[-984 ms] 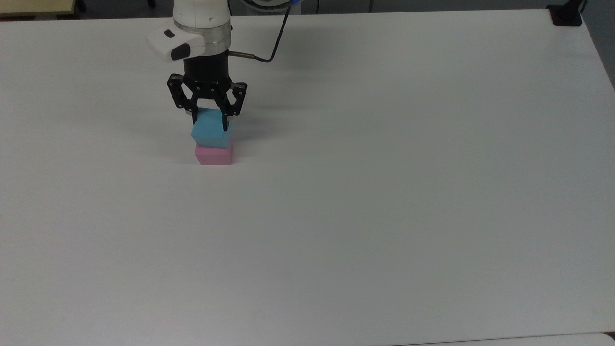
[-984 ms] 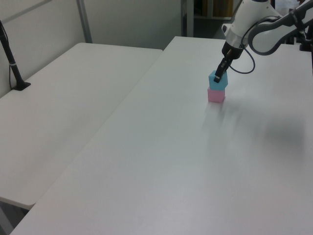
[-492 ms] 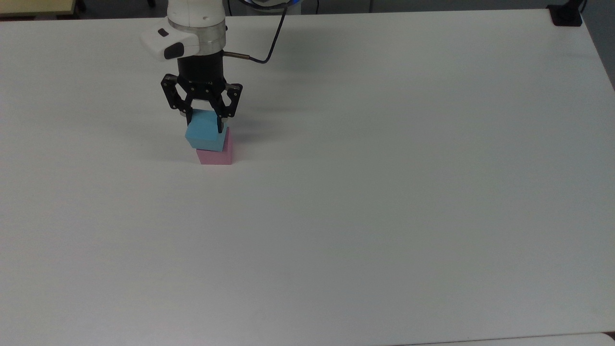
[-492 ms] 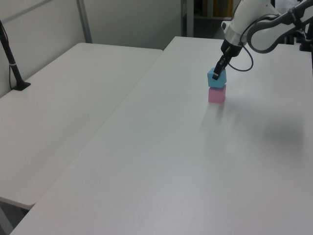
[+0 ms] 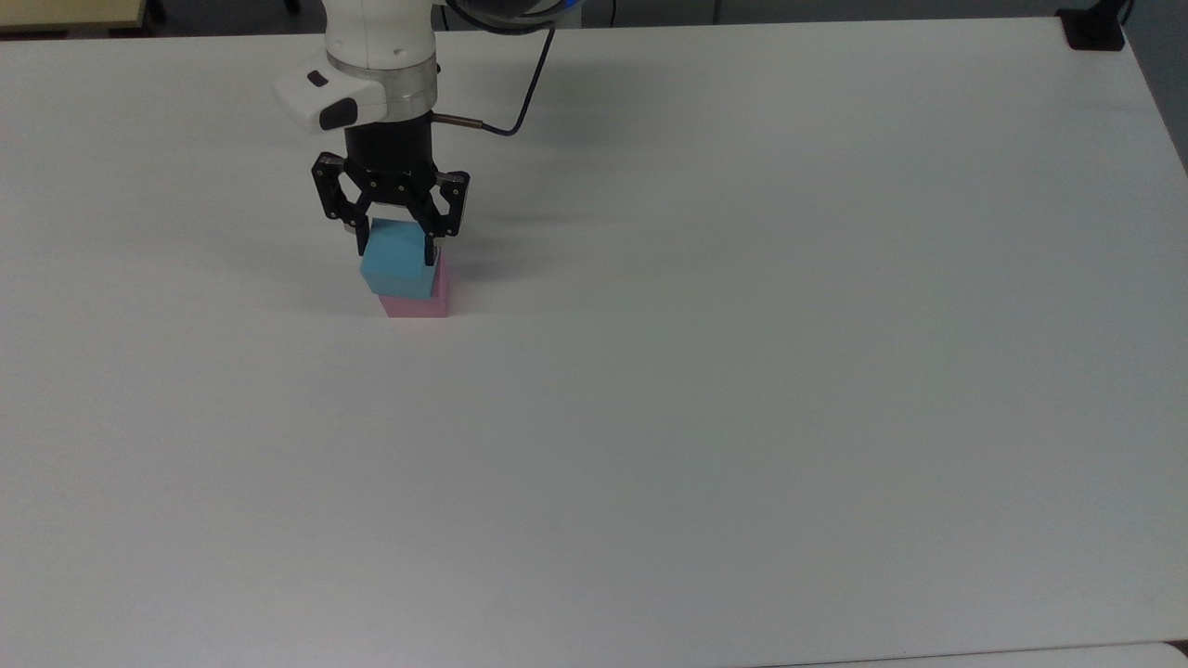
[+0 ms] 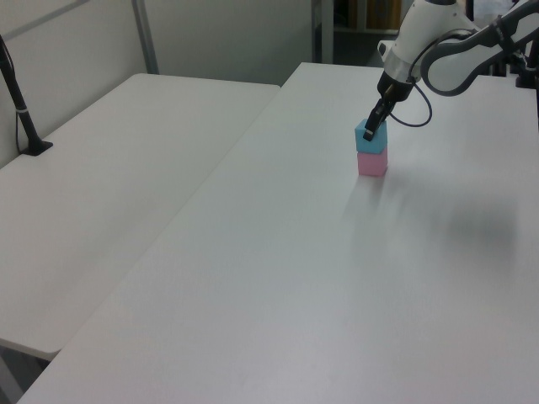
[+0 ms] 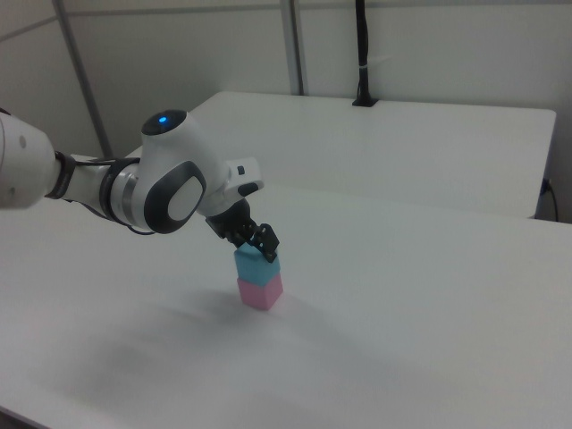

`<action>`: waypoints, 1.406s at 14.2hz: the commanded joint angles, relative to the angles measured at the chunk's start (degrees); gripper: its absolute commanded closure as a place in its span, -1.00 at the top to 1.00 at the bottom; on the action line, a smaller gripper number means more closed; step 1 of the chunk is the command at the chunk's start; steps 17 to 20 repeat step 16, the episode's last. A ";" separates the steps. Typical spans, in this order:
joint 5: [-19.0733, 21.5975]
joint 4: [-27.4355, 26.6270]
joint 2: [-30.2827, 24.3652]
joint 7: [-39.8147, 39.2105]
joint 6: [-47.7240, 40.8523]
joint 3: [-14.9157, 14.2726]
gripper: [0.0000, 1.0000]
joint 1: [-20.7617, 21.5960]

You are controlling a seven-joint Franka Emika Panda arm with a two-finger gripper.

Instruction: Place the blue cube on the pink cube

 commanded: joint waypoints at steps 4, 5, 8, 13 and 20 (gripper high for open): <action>0.09 7.55 -2.52 0.11 -17.42 0.04 1.00 0.74; 0.09 11.24 -2.52 0.11 -24.45 0.22 1.00 0.74; 0.09 23.37 -1.90 0.11 -45.90 3.64 1.00 0.57; -0.44 30.78 -2.43 0.11 -59.13 8.22 1.00 0.30; 0.26 30.96 -2.34 0.28 -59.67 8.22 1.00 0.30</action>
